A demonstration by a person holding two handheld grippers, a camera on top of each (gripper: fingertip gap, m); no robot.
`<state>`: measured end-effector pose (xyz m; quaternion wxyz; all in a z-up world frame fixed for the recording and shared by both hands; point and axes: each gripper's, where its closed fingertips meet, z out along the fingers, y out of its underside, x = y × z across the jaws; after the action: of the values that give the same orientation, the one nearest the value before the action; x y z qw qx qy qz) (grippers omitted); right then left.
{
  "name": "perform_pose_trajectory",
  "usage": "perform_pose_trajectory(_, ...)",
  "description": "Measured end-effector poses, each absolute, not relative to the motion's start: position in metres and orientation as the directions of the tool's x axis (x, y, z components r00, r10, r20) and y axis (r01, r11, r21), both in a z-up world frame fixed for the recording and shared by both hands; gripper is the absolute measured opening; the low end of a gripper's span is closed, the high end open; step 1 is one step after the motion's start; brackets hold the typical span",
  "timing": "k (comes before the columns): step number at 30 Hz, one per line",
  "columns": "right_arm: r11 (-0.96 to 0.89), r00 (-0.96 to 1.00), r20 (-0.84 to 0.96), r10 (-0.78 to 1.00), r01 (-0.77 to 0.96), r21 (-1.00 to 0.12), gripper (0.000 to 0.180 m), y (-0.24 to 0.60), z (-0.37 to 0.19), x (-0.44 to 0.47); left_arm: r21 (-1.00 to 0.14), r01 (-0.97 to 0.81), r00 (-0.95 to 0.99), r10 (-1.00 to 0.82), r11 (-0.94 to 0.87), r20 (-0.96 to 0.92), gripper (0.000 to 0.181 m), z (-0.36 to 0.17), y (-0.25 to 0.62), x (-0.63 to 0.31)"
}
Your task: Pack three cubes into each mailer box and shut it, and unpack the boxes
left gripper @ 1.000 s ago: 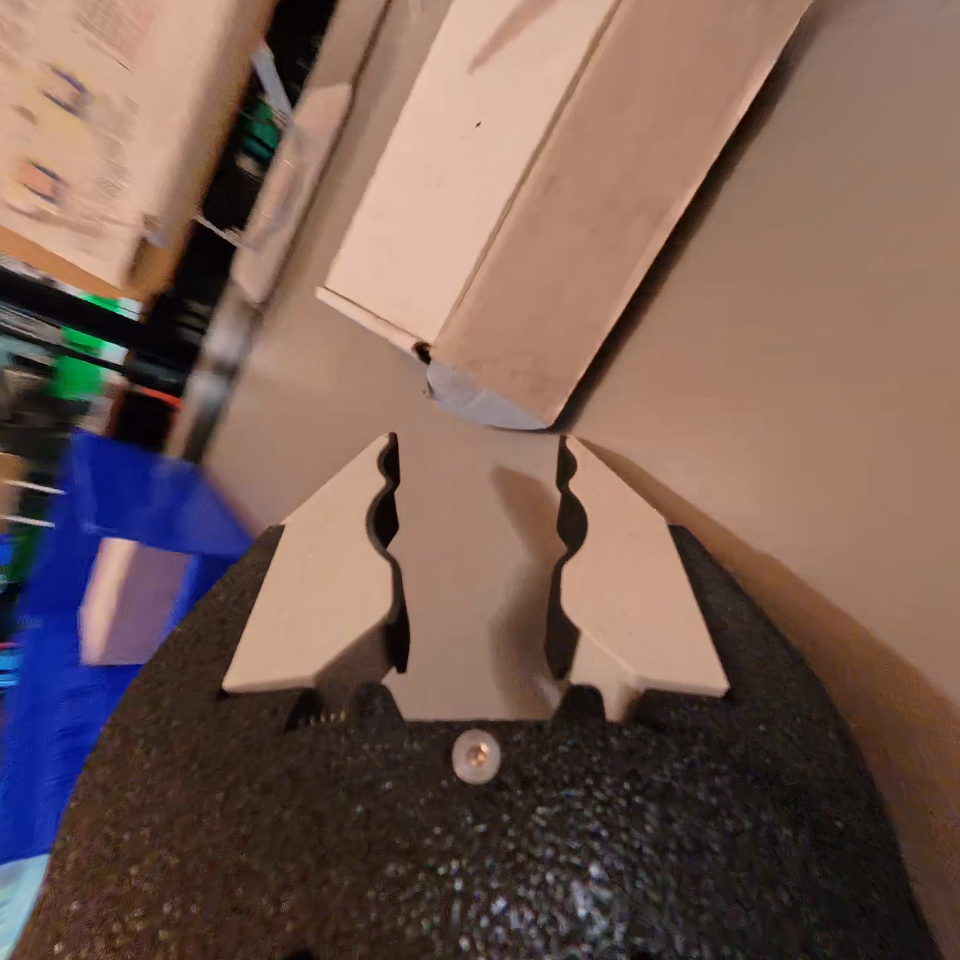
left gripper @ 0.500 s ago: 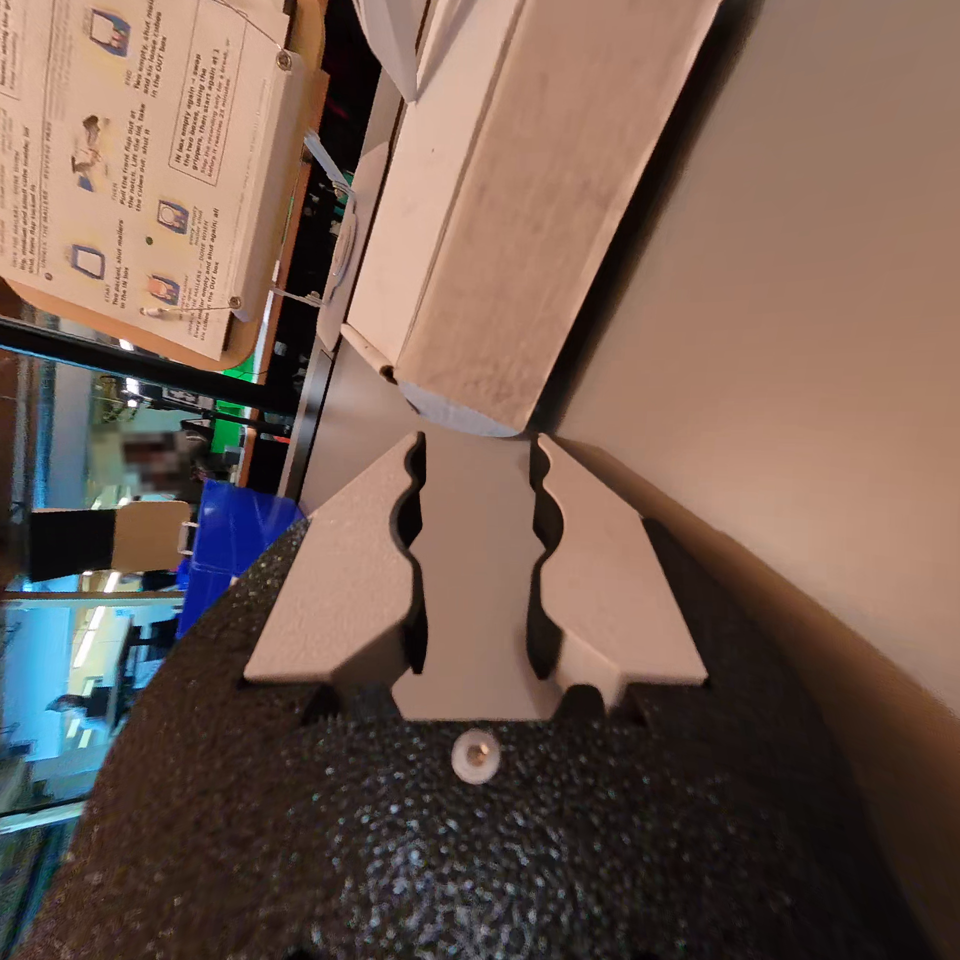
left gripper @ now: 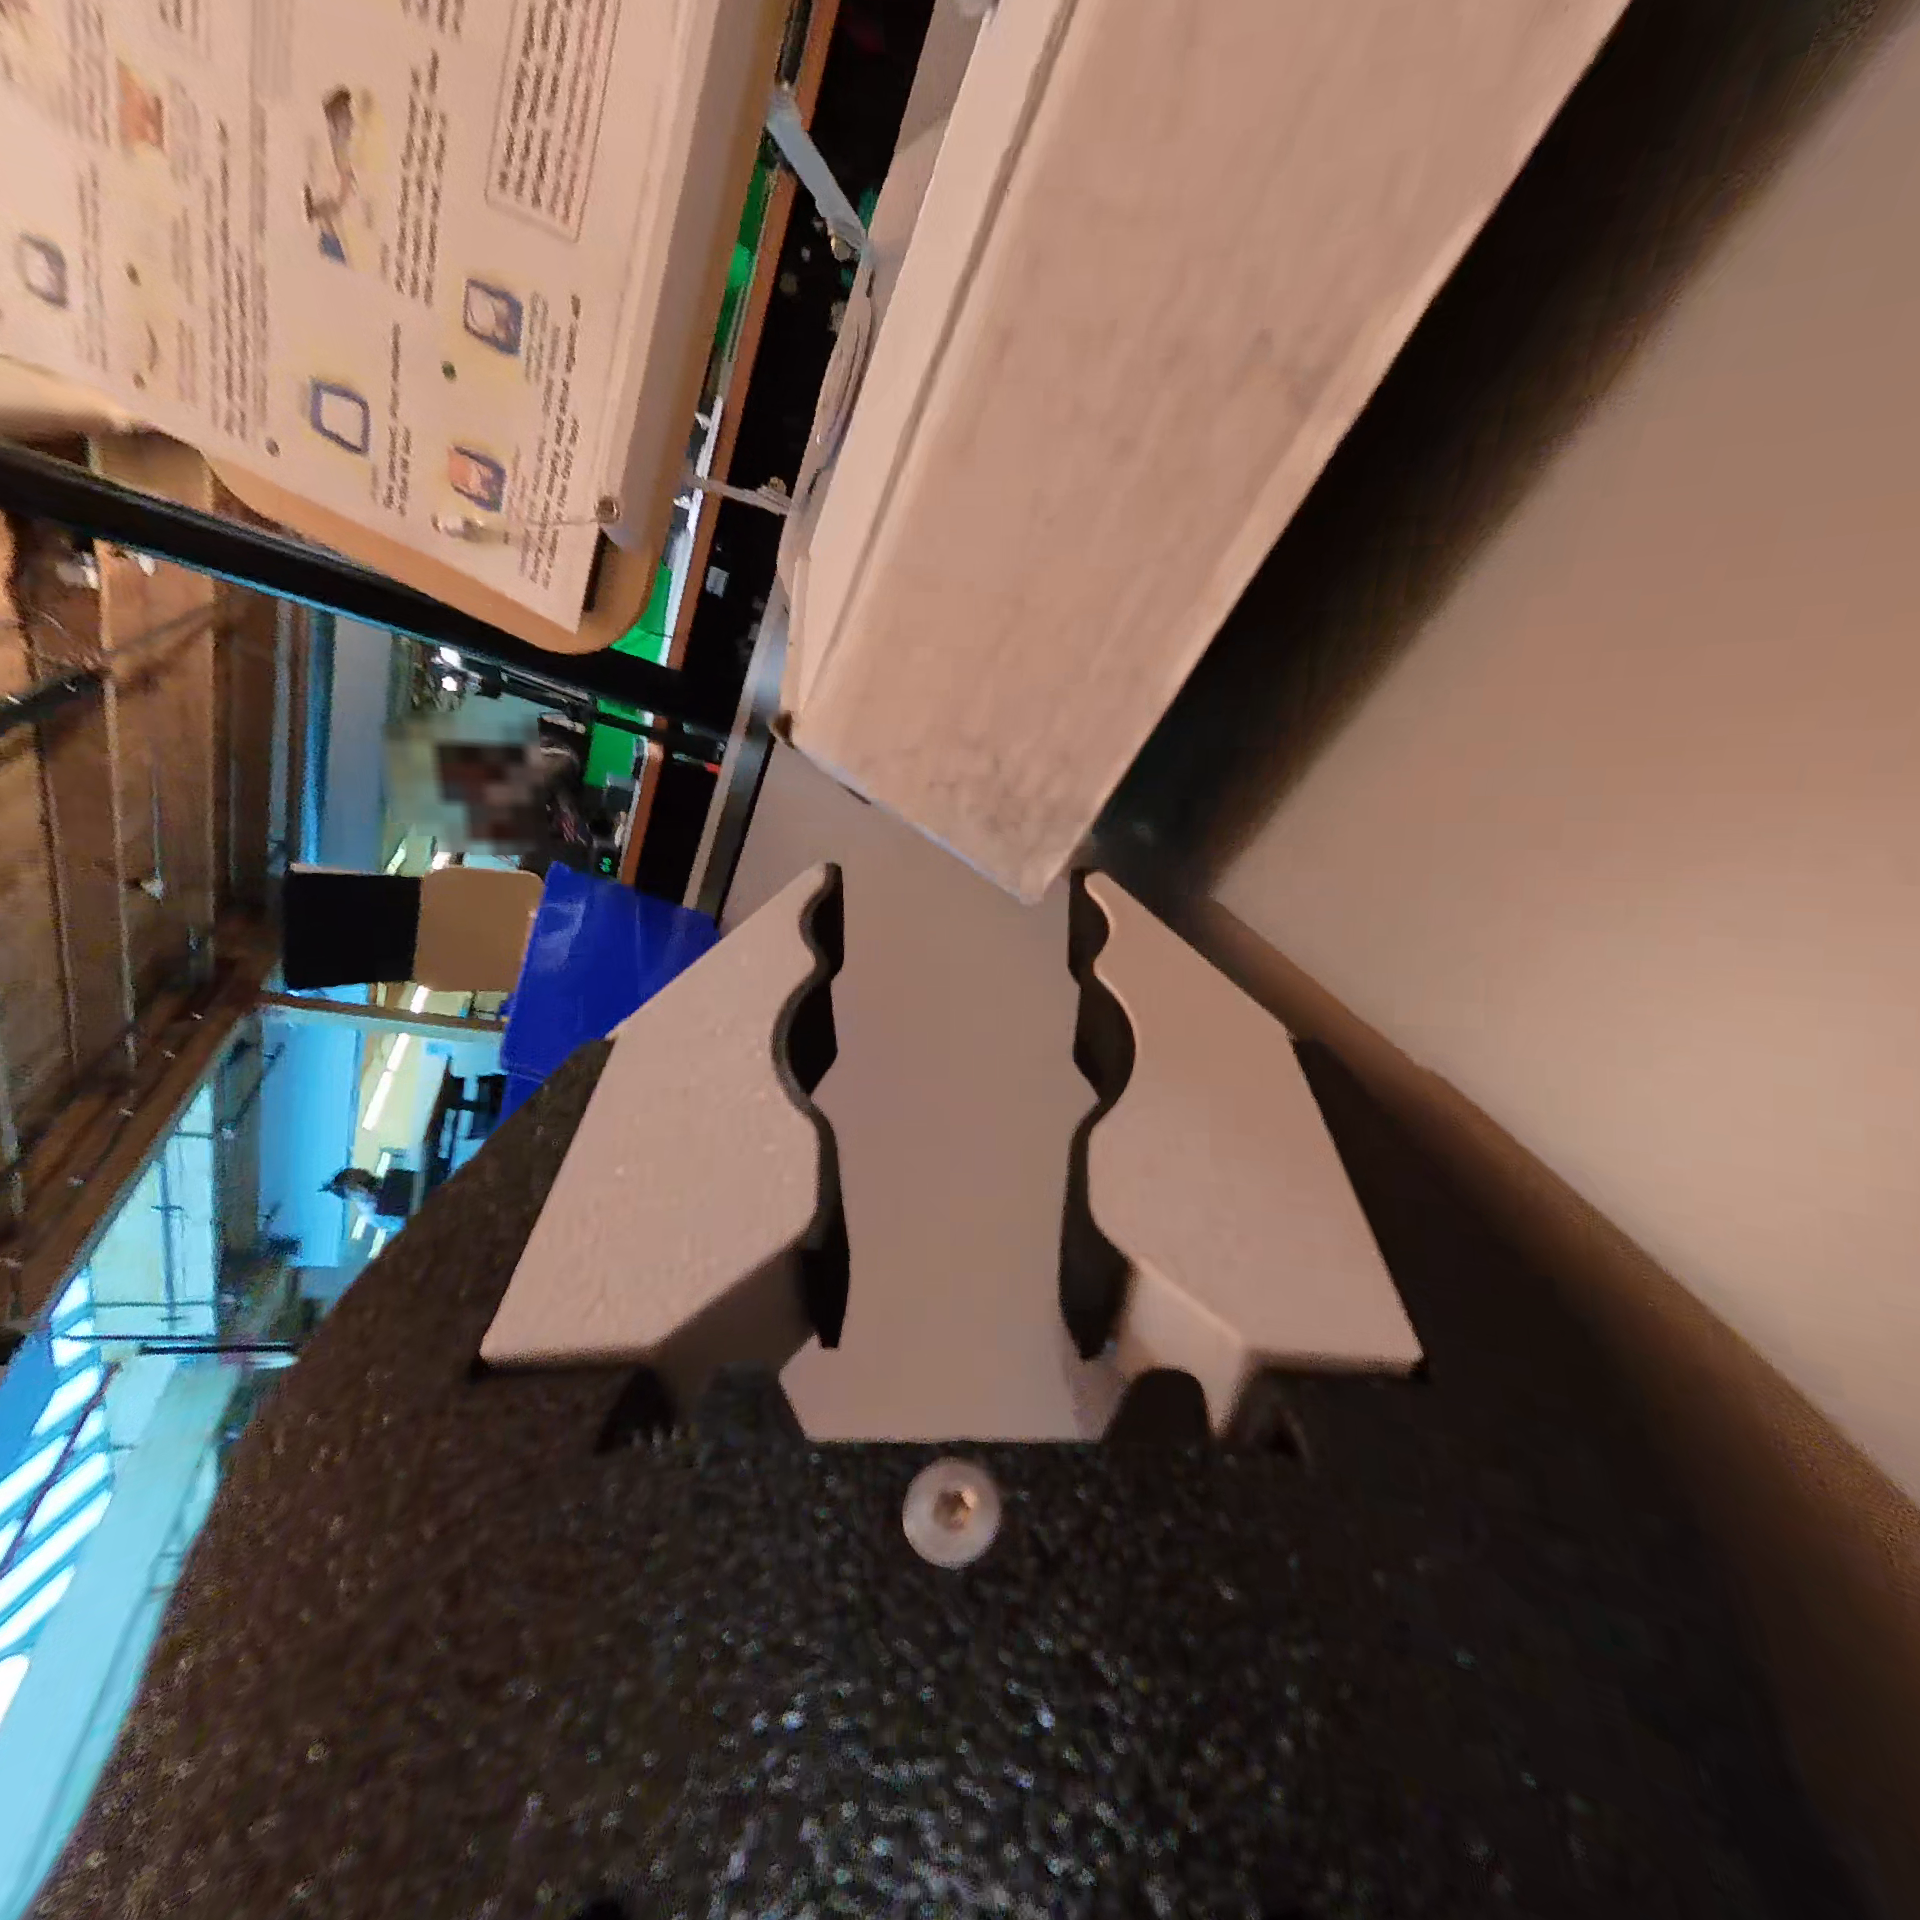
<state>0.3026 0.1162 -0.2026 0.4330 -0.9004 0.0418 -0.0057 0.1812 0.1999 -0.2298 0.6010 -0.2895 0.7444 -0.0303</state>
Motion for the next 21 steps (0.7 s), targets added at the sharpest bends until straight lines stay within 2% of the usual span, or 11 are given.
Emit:
perform_pose_trajectory(1,-0.614,0.995,-0.038,-0.088,-0.084,-0.784,0.000,0.117,-0.202,0.305,-0.412,-0.394,-0.111,-0.488,0.822,-0.866,0.041,-0.230,0.201,0.184)
perform_pose_trajectory(2,-0.609,0.994,-0.054,-0.093,-0.100,-0.787,0.000,0.117,-0.202,0.306,-0.438,-0.373,-0.114,-0.509,0.818,-0.853,0.037,-0.229,0.198,0.185)
perform_pose_trajectory(3,-0.607,0.994,-0.064,-0.093,-0.107,-0.787,0.000,0.117,-0.202,0.307,-0.462,-0.348,-0.111,-0.525,0.816,-0.844,0.024,-0.226,0.195,0.186)
perform_pose_trajectory(4,-0.606,0.994,-0.062,-0.093,-0.106,-0.788,0.000,0.118,-0.202,0.309,-0.480,-0.334,-0.096,-0.535,0.812,-0.839,0.021,-0.222,0.193,0.187)
perform_pose_trajectory(10,-0.611,0.990,-0.080,-0.117,-0.135,-0.780,0.000,0.115,-0.201,0.321,-0.646,-0.216,-0.040,-0.668,0.732,-0.744,0.014,-0.192,0.185,0.189)
perform_pose_trajectory(14,-0.557,0.980,-0.148,-0.133,-0.197,-0.807,0.003,0.111,-0.200,0.332,-0.689,-0.185,-0.014,-0.703,0.701,-0.712,0.008,-0.169,0.183,0.195)
perform_pose_trajectory(17,-0.438,0.981,-0.160,-0.114,-0.194,-0.878,0.039,0.105,-0.180,0.336,-0.723,-0.193,-0.013,-0.739,0.663,-0.674,0.004,-0.159,0.185,0.203)
perform_pose_trajectory(20,-0.225,0.974,-0.226,0.014,-0.217,-0.950,0.060,0.093,-0.143,0.324,-0.761,-0.206,-0.032,-0.781,0.615,-0.623,0.003,-0.154,0.189,0.214)
perform_pose_trajectory(21,-0.194,0.965,-0.244,0.095,-0.223,-0.955,0.073,0.089,-0.137,0.313,-0.769,-0.214,-0.040,-0.792,0.602,-0.609,0.003,-0.153,0.191,0.218)
